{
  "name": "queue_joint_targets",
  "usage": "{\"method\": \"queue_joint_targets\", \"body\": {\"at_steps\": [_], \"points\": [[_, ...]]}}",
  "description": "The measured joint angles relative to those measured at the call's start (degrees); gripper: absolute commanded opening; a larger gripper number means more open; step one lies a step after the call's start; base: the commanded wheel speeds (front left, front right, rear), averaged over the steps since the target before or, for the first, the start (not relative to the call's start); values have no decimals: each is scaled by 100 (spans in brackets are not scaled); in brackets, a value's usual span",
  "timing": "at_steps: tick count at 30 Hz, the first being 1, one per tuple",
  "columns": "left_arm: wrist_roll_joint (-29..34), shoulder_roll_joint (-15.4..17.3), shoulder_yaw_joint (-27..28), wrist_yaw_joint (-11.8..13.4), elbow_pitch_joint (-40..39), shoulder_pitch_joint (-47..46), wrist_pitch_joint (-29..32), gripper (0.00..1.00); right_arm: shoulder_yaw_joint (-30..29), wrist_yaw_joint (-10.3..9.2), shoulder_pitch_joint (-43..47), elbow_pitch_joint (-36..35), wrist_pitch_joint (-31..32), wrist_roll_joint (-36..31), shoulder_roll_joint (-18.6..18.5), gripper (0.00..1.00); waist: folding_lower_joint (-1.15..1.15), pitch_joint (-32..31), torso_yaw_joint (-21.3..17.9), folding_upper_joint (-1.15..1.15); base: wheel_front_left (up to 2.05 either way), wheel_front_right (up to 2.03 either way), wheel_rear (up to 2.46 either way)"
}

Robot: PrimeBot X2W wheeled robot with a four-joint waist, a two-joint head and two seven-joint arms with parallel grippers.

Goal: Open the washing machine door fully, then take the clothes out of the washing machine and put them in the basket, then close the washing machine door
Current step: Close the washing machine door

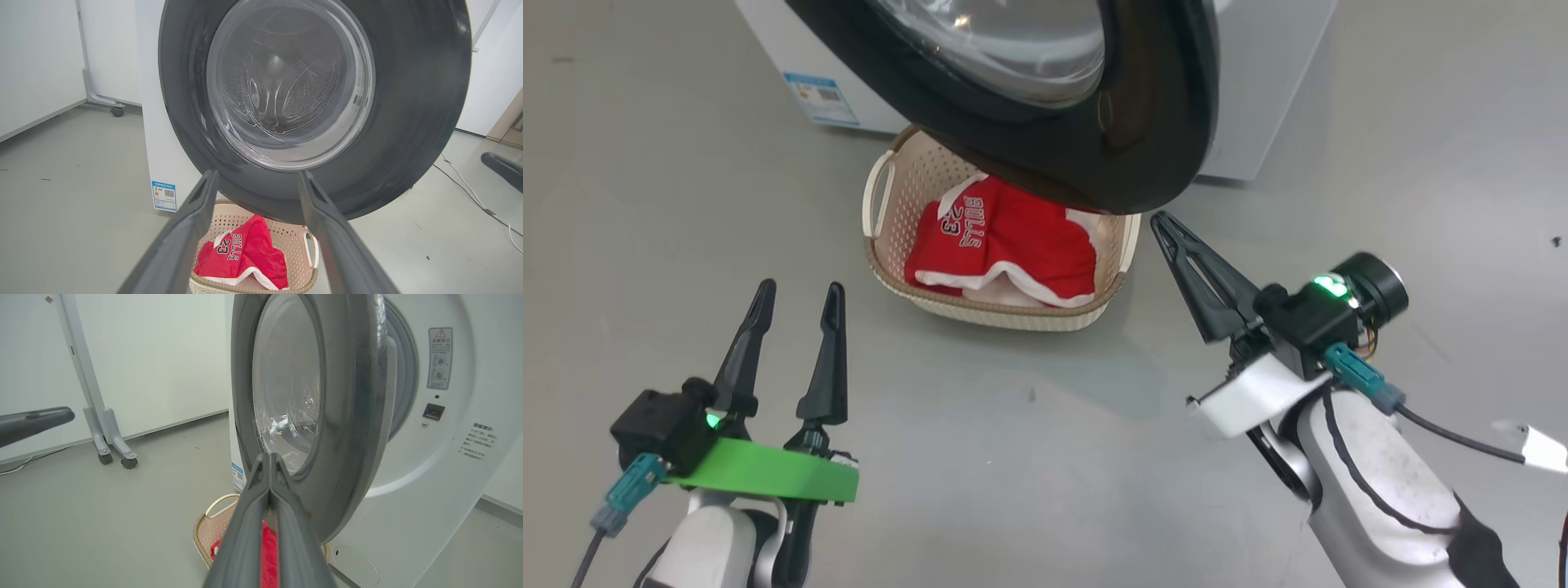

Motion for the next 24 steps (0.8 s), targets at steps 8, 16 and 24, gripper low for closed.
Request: {"method": "queue_joint_targets", "body": {"at_steps": [8,16,24], "points": [[-25,-49,-211,0,-67,-398,0,100,144,59,-794,207,231,-222,-122,0,0,478,302,0,0,0,0],[-77,-111,-290,0,-59,-681,0,100,-92,59,-1310,461,278,-235,-230,0,0,916,593,0,0,0,0],[-107,-119,-319,0,94,-746,0,100,-312,57,-1493,749,205,-188,-249,0,1,1134,769,0,0,0,0]]}}
